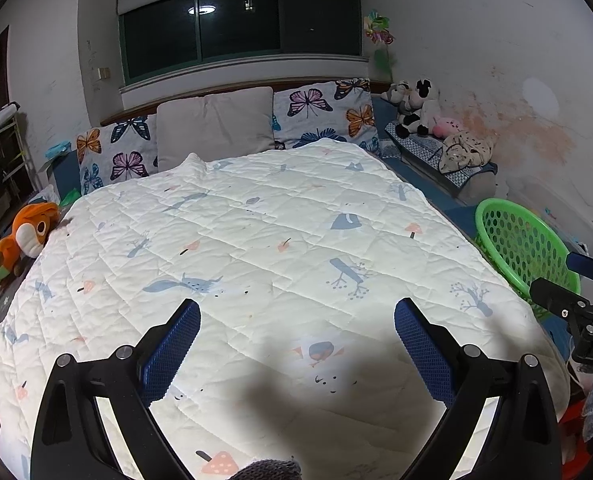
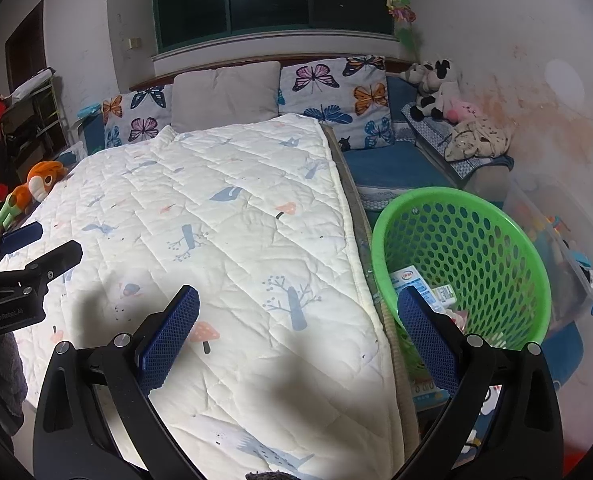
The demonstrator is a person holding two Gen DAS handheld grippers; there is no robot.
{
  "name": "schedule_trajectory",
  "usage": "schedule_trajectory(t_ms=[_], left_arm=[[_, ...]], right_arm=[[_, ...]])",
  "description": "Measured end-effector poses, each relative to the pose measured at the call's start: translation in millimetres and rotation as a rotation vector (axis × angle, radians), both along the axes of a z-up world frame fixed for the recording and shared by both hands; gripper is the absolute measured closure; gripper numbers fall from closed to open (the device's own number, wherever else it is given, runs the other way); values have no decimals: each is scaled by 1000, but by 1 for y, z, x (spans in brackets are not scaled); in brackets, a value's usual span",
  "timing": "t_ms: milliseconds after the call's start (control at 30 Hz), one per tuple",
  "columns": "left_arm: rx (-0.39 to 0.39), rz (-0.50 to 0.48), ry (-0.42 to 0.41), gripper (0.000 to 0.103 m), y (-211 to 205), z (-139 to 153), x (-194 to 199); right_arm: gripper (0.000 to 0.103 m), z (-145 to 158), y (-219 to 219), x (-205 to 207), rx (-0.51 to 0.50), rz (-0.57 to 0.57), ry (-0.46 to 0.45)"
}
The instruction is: Collect trash
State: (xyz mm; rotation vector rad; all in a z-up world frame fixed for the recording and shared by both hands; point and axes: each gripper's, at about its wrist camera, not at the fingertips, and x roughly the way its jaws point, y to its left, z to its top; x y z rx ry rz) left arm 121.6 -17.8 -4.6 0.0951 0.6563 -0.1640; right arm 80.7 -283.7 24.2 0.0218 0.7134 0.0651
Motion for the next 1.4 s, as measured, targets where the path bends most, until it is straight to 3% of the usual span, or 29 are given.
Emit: schedule_trajectory(t_ms=[1400], left_arm=[[-24, 37, 9, 9, 6, -5, -8]], right_arm=[[4, -3, 9, 3, -6, 29, -1]])
